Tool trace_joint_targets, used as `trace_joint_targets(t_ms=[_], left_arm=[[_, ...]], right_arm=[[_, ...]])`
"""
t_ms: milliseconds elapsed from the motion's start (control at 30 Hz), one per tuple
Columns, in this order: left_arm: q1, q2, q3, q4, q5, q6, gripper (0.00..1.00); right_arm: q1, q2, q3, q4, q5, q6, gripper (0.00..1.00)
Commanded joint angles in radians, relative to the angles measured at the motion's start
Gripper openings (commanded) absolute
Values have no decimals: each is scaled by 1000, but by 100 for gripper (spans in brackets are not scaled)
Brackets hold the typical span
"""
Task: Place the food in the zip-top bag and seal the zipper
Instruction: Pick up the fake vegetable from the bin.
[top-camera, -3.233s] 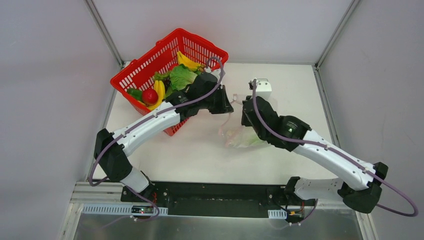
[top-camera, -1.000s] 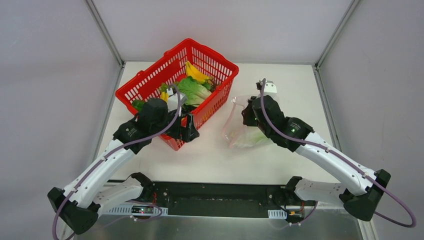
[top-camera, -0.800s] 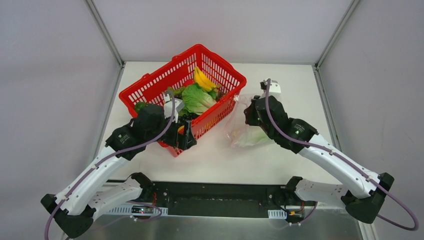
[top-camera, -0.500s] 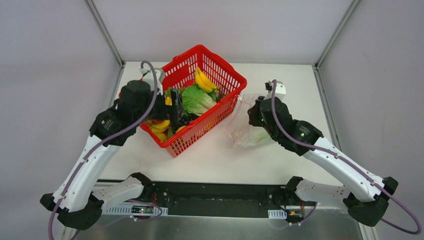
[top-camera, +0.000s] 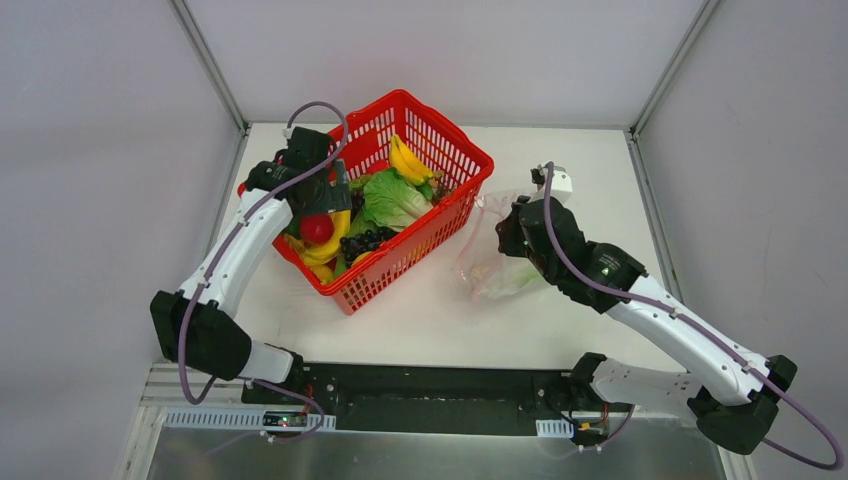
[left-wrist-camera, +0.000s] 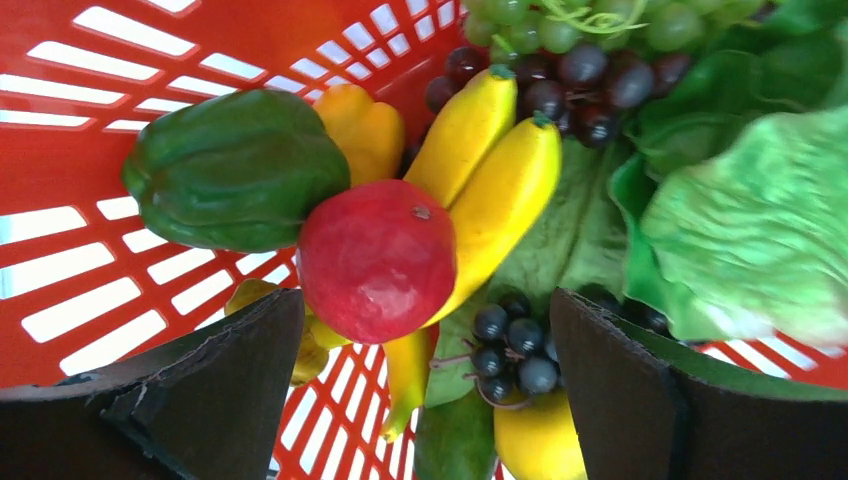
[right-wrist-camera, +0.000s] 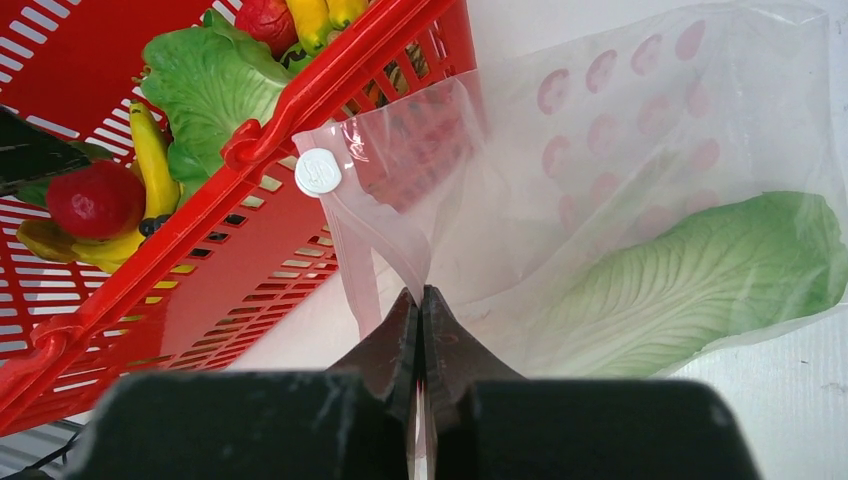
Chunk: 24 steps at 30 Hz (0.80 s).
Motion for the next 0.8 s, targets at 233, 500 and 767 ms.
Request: trace_joint_targets(t_ms=[233, 500, 767], left_arm=[[39, 112, -18, -2, -186, -52, 91], [39, 179, -59, 11, -120, -72, 86], [39, 180, -83, -2, -77, -57, 78]], right_arm=[[1, -12, 18, -5, -21, 27, 0], [1, -11, 14, -2, -21, 30, 0], [1, -3, 15, 2, -35, 35, 0]])
